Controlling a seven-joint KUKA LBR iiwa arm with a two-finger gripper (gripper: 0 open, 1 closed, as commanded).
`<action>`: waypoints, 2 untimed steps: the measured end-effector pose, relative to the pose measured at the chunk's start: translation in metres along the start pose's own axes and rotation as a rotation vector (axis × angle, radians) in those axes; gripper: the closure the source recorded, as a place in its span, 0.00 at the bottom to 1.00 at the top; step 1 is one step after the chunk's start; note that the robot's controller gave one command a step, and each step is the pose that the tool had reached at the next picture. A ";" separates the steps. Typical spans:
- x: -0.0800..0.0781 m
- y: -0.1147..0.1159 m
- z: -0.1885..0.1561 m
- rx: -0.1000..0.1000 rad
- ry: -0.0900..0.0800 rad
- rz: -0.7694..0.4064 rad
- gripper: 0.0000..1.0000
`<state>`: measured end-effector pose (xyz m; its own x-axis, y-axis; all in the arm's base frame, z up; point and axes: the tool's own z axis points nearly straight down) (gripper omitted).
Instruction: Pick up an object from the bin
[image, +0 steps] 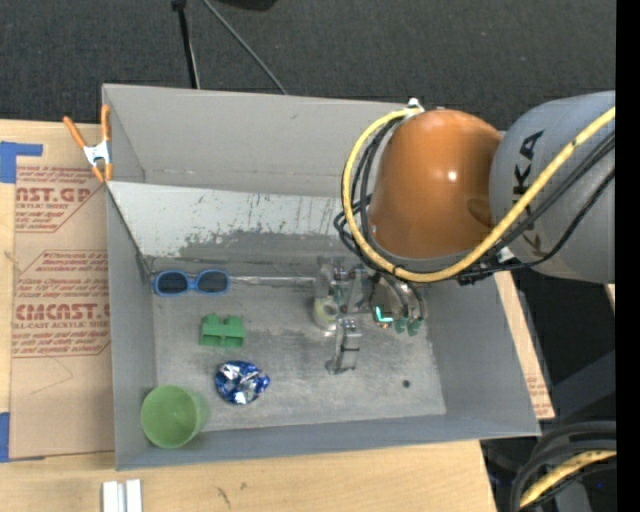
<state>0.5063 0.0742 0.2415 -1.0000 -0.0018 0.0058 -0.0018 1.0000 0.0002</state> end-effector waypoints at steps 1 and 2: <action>0.014 0.092 0.101 -0.002 0.002 0.009 0.00; 0.021 0.067 0.176 0.002 -0.002 0.030 0.00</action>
Offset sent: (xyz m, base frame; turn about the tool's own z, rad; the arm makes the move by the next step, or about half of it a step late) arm -0.0118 0.0867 -0.0962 0.0171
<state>0.4844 0.1415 0.0655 -0.9996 0.0287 0.0041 0.0287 0.9996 -0.0015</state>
